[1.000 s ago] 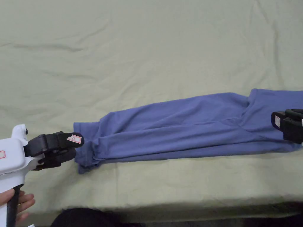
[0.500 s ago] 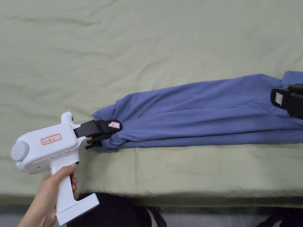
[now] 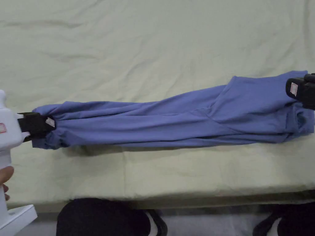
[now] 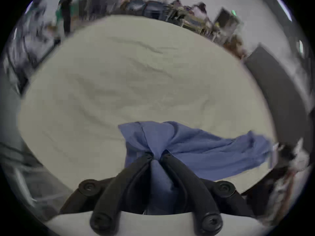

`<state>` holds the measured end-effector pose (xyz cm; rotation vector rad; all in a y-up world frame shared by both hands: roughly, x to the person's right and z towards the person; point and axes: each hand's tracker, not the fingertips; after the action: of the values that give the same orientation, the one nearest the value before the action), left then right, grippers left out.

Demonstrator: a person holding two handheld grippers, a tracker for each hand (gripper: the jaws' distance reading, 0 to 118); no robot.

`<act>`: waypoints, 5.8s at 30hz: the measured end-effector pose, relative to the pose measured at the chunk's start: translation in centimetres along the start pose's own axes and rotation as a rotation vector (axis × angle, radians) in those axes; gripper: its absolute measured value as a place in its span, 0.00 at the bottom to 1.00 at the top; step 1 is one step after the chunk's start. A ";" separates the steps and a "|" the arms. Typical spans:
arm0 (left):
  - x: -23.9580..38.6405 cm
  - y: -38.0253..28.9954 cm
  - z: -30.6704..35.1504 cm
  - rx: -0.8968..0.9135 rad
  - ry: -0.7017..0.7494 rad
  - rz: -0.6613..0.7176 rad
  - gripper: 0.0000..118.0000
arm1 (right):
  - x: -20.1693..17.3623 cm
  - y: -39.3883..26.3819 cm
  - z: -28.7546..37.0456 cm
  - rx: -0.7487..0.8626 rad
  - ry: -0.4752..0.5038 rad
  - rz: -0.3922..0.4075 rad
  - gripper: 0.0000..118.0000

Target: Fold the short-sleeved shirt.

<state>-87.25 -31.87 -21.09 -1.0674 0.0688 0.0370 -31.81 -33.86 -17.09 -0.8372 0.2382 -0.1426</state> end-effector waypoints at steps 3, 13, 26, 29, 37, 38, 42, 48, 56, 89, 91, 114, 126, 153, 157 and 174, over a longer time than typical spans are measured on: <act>7.6 0.2 0.0 -0.023 0.055 -0.179 0.03 | 1.2 -0.3 0.1 -0.002 -0.017 -0.003 0.02; 24.4 -1.0 -8.6 -0.229 -0.363 -0.255 0.03 | 6.7 -1.5 2.8 0.035 -0.054 -0.092 0.02; 14.7 1.2 0.2 0.014 -0.281 0.014 0.66 | 7.8 -1.6 2.9 0.023 -0.090 -0.102 0.02; 15.8 1.0 -2.5 0.006 -0.205 -0.096 0.00 | 7.4 -1.2 2.5 0.015 -0.085 -0.084 0.02; 26.6 -3.7 -9.0 -0.175 -0.380 -0.148 0.00 | 6.6 -0.4 1.3 -0.018 -0.089 -0.055 0.02; 27.5 -3.6 -8.5 -0.154 -0.364 -0.196 0.00 | 6.6 -0.4 1.1 -0.020 -0.090 -0.054 0.02; 31.6 -3.6 -10.1 -0.197 -0.388 -0.237 0.00 | 6.7 -0.2 0.7 -0.025 -0.076 -0.058 0.02; 33.2 -2.6 -7.1 -0.145 -0.495 -0.266 0.00 | 7.0 0.0 1.8 -0.003 -0.076 -0.076 0.02; 21.8 -0.2 -4.0 -0.156 -1.038 0.091 0.31 | 6.5 -0.1 2.9 0.004 -0.075 -0.081 0.02; 4.5 -1.2 -7.6 -0.148 -0.714 0.244 0.09 | 4.9 -0.5 2.3 -0.053 -0.070 -0.064 0.02; 2.6 -0.2 -5.8 -0.173 -0.563 0.288 0.09 | 5.3 -0.6 2.5 -0.049 -0.070 -0.066 0.02; 25.4 2.8 -7.8 -0.333 -0.723 0.119 0.77 | 10.8 -2.1 4.3 0.012 -0.065 -0.182 0.02; 27.6 -0.4 -7.0 -0.204 -0.437 -0.122 0.00 | 10.8 -1.9 3.7 -0.002 -0.085 -0.175 0.02; 12.6 -1.3 2.7 0.095 -0.349 0.012 0.23 | -7.4 3.2 -5.3 -0.153 0.105 0.258 0.02; 10.5 -2.8 -0.2 0.060 -0.446 0.114 0.73 | -8.4 0.3 -13.1 -0.349 0.060 0.294 0.02; 15.8 -2.4 -12.6 -0.153 -0.818 0.174 0.25 | -6.4 0.1 -13.9 -0.375 0.106 0.215 0.02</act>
<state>-71.81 -44.12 -26.21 -1.1273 -0.5882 0.6380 -41.70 -42.35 -25.18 -1.1706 0.4621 0.0622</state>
